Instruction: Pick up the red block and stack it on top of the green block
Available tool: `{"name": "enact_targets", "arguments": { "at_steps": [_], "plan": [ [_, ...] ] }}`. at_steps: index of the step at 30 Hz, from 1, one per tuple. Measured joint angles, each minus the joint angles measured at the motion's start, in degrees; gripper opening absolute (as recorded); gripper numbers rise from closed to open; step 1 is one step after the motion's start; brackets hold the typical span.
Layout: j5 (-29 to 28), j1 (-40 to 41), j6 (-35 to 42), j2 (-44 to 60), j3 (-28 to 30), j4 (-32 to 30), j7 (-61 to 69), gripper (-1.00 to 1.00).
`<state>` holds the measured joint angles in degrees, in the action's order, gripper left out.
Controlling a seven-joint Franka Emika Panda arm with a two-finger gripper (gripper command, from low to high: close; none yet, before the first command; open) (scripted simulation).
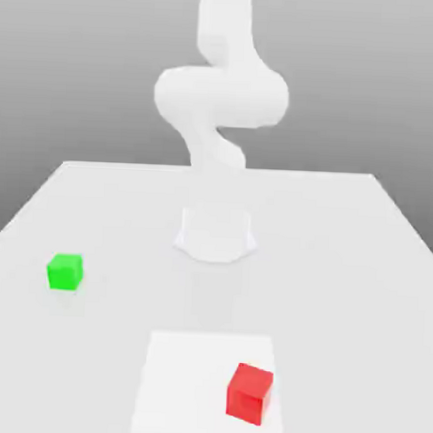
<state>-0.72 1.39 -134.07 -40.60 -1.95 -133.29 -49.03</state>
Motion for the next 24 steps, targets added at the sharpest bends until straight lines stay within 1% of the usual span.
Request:
{"name": "enact_targets", "arguments": {
  "at_steps": [7, 12, 18, 24],
  "plan": [
    [-2.36, 3.46, -6.50, 14.93, -5.12, -4.30, -9.31, 0.00],
    [-4.28, 4.84, -11.02, 25.37, -7.61, -7.29, -15.99, 0.00],
    [-5.59, 4.86, -16.49, 37.80, -9.03, -10.89, -23.28, 0.00],
    [-4.48, 3.61, -22.71, 49.82, -9.25, -13.82, -28.08, 0.00]
  ]
}}
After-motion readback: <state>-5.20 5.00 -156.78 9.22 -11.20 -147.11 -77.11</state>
